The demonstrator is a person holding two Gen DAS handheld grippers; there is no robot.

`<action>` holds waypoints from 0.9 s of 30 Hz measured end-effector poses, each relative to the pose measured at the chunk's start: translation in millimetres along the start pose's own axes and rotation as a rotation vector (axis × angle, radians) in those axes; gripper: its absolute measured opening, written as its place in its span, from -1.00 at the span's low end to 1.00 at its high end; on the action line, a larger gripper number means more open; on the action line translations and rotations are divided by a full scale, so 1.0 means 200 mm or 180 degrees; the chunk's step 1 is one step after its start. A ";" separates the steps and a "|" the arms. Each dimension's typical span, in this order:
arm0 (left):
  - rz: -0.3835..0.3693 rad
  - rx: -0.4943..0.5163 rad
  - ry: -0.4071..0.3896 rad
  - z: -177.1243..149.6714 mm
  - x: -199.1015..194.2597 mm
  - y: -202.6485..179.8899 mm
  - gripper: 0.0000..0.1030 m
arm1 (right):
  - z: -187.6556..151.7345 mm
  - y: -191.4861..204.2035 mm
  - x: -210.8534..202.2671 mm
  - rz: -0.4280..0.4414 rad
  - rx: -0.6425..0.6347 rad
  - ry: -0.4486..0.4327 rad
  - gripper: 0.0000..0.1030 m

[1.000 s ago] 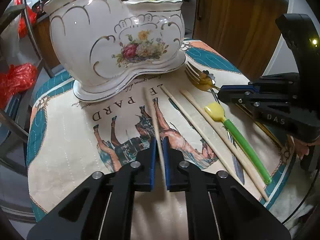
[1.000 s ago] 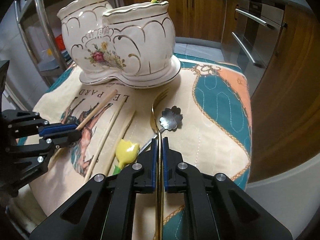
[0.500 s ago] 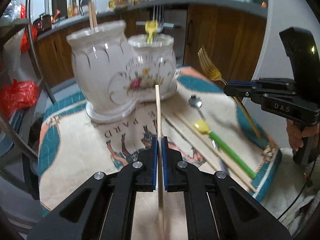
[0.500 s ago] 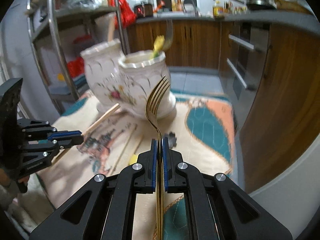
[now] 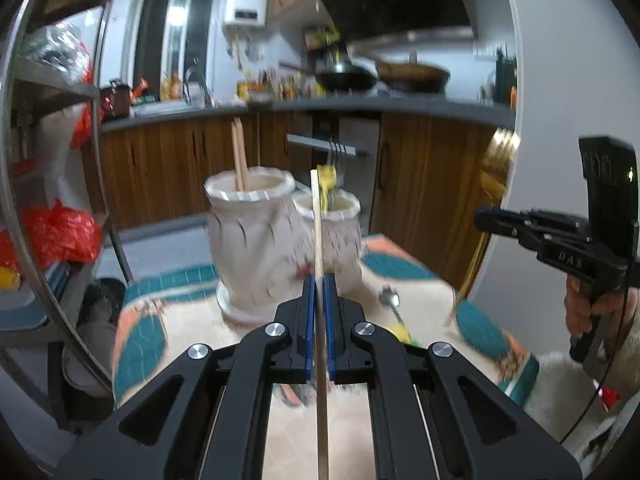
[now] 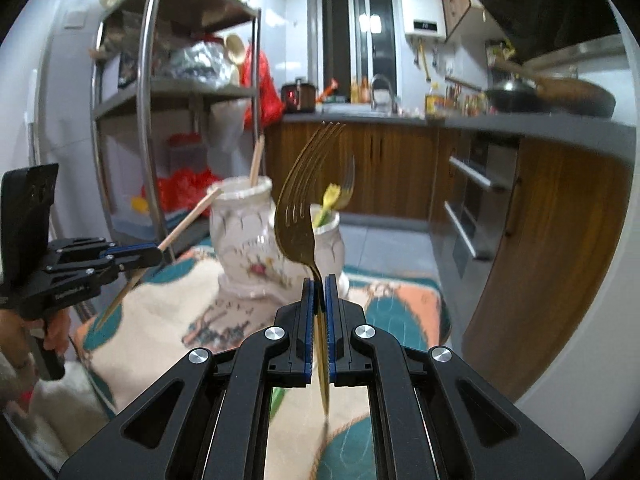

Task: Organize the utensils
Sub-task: 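Lift the chopstick over the large cup while the right tool carries the gold fork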

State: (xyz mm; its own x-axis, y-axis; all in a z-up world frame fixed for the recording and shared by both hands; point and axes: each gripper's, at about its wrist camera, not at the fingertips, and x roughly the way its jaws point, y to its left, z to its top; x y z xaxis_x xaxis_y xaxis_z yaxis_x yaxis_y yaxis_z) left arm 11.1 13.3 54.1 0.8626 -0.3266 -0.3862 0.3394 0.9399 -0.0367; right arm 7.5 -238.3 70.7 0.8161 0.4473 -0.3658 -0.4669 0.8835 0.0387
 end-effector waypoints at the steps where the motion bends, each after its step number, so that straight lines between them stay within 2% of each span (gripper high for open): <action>1: 0.0005 -0.0017 -0.0058 0.02 -0.01 0.01 -0.91 | 0.02 0.00 -0.01 0.0006 0.0001 -0.0089 -0.88; 4: 0.0043 -0.0076 -0.0239 0.10 -0.02 0.05 -0.91 | 0.10 0.02 -0.01 0.0005 -0.0076 -0.0247 -0.88; 8: 0.0009 -0.0247 -0.0577 0.27 -0.05 0.14 -0.91 | 0.25 0.02 0.04 0.0159 -0.0033 -0.0255 -0.88; 11: -0.0046 -0.0299 -0.0733 0.37 -0.01 0.19 -0.91 | 0.33 0.01 0.08 0.0278 0.0089 -0.0252 -0.88; 19: -0.0203 -0.0576 -0.0957 0.57 0.20 0.36 -0.91 | 0.53 0.00 0.18 0.0322 0.0159 -0.0458 -0.88; 22: -0.0182 -0.0616 -0.0952 0.59 0.32 0.39 -0.91 | 0.59 -0.02 0.24 0.0358 0.0222 -0.0538 -0.88; 27: -0.0140 -0.0639 -0.0998 0.59 0.45 0.38 -0.91 | 0.64 0.00 0.35 0.0263 0.0170 -0.0678 -0.88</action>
State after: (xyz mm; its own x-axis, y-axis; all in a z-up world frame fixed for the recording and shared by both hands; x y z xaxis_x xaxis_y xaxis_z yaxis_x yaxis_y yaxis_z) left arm 159.0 44.3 126.2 0.9324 -0.3524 -0.0804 0.3252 0.9149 -0.2391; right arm 108.5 -190.0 165.2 0.8320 0.5327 -0.1550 -0.5210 0.8462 0.1117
